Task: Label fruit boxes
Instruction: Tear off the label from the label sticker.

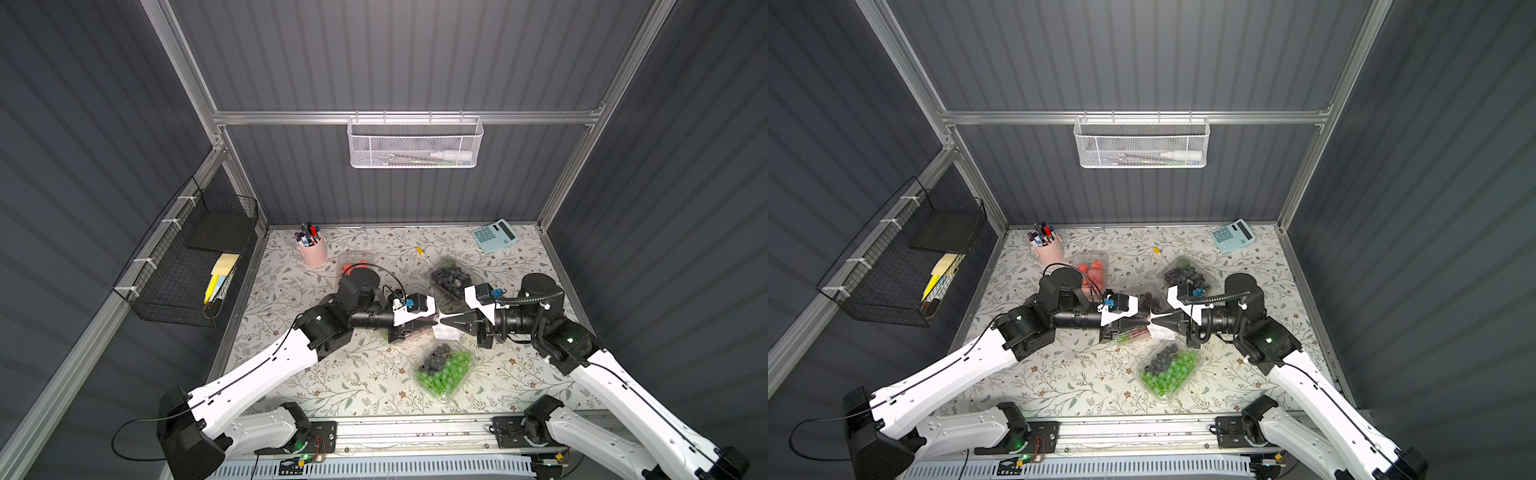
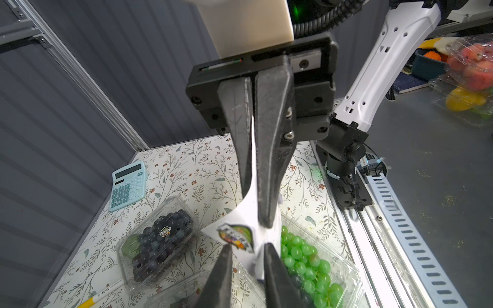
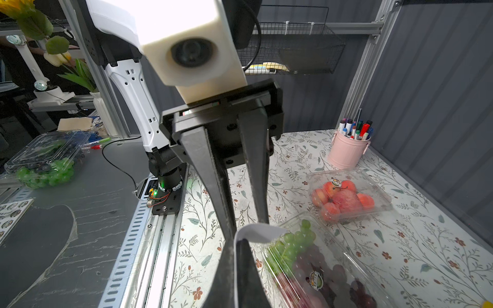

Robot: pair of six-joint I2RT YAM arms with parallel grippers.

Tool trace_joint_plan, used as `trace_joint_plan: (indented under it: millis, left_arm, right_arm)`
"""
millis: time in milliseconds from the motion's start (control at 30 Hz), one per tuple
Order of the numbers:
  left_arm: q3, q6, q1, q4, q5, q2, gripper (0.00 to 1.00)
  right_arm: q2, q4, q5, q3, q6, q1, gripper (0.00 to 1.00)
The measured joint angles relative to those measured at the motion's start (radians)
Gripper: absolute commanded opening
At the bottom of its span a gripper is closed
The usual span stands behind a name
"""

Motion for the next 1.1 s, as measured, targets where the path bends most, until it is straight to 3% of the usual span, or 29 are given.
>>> trace_joint_plan:
  millis: [267,1100]
  left_arm:
    - [0.000,-0.018,0.000,0.007,0.000,-0.002,0.22]
    - [0.000,-0.039,0.000,0.014,0.001,-0.002,0.00]
  right_arm:
    - [0.000,-0.017,0.000,0.000,-0.016,0.000,0.00]
    - [-0.006,-0.038,0.001,0.000,-0.034,0.000,0.00]
